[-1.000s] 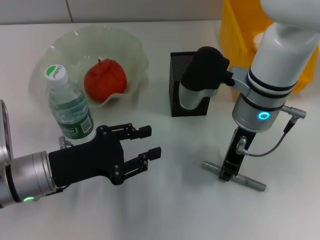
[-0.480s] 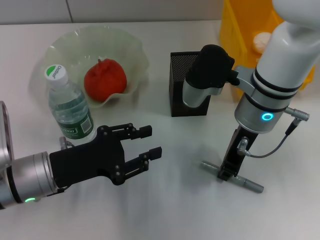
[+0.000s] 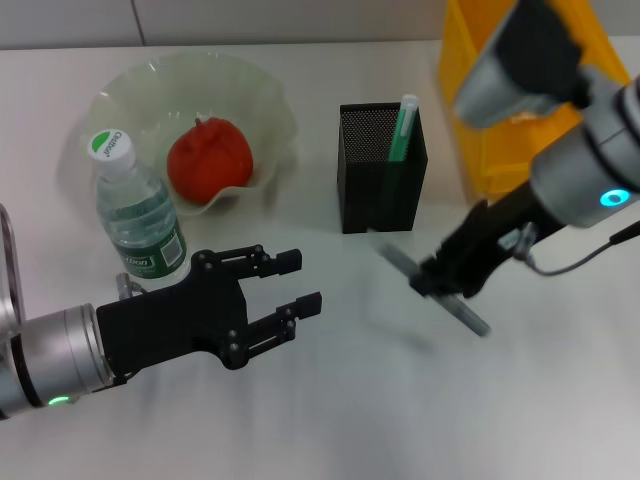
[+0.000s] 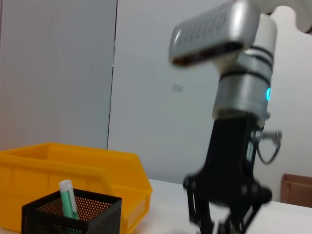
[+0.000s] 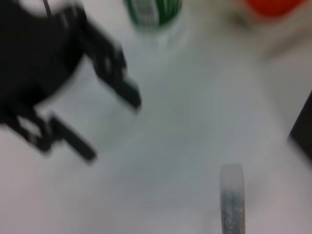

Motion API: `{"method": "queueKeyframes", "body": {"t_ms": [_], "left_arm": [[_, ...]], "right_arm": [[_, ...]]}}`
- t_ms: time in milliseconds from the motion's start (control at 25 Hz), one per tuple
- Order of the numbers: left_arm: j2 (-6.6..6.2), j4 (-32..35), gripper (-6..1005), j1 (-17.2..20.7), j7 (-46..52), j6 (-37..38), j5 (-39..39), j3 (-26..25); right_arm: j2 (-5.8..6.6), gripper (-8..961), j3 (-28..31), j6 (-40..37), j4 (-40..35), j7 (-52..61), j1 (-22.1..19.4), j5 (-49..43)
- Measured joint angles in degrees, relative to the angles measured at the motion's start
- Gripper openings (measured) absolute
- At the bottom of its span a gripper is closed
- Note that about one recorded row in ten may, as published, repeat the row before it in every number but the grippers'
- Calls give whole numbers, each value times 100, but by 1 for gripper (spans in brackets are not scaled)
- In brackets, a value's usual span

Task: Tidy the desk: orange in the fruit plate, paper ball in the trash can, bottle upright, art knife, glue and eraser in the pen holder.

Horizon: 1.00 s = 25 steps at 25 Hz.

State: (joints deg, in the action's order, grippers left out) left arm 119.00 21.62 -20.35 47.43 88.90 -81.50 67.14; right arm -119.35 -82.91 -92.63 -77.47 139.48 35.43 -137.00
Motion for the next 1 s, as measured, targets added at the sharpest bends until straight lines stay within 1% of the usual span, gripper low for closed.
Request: {"method": "queueKeyframes", "body": {"t_ms": [120,160,200,240,320,360,400,520,560,600,720,760,800,920,960,1000], "left_arm": [[1,0,482,2,-2,3,15,0],[0,0,482,2,-2,4,17,0],[0,0,483,2,-2,4,17,0],[0,0,483,1,-3,3,19,0],[0,0,483,0,-4,3,20,0],[1,0,483,4,-5,4,21,0],[1,0,483,4,-5,4,21,0],[0,0,483,5,-5,13,21,2],[-4,0,483,-3,-6,13,20,4],[-4,0,483,-3,-6,13,20,4],[-8,0,483,-12,-6,21,21,2],[-8,0,483,-18,-6,30,20,1],[-8,0,483,-18,-6,30,20,1],[-9,0,483,-20,-6,32,20,0],[-8,0,483,-22,-6,32,22,0],[-8,0,483,-22,-6,32,22,0]], "right_arm": [[-5,147,536,126,-449,-518,-476,735],[-4,147,944,246,-483,-910,-716,1353],[-4,147,944,246,-483,-910,-716,1353],[-1,147,1188,334,-417,-1116,-832,1675],[7,147,1624,504,-104,-1664,-988,2385],[12,147,2026,567,388,-2330,-1079,3035],[12,146,2026,567,388,-2330,-1079,3035],[18,146,2621,552,1301,-3409,-1100,3792],[20,146,2877,549,1760,-3844,-1056,4063],[20,146,2877,549,1760,-3844,-1056,4063],[19,146,3078,527,2445,-4667,-1006,4530],[14,146,3086,545,2801,-5238,-985,4805],[14,146,3086,545,2801,-5238,-985,4805],[8,146,3090,583,3449,-6201,-889,5295],[15,146,3095,663,3804,-6656,-803,5516],[15,146,3095,663,3804,-6656,-803,5516]]}}
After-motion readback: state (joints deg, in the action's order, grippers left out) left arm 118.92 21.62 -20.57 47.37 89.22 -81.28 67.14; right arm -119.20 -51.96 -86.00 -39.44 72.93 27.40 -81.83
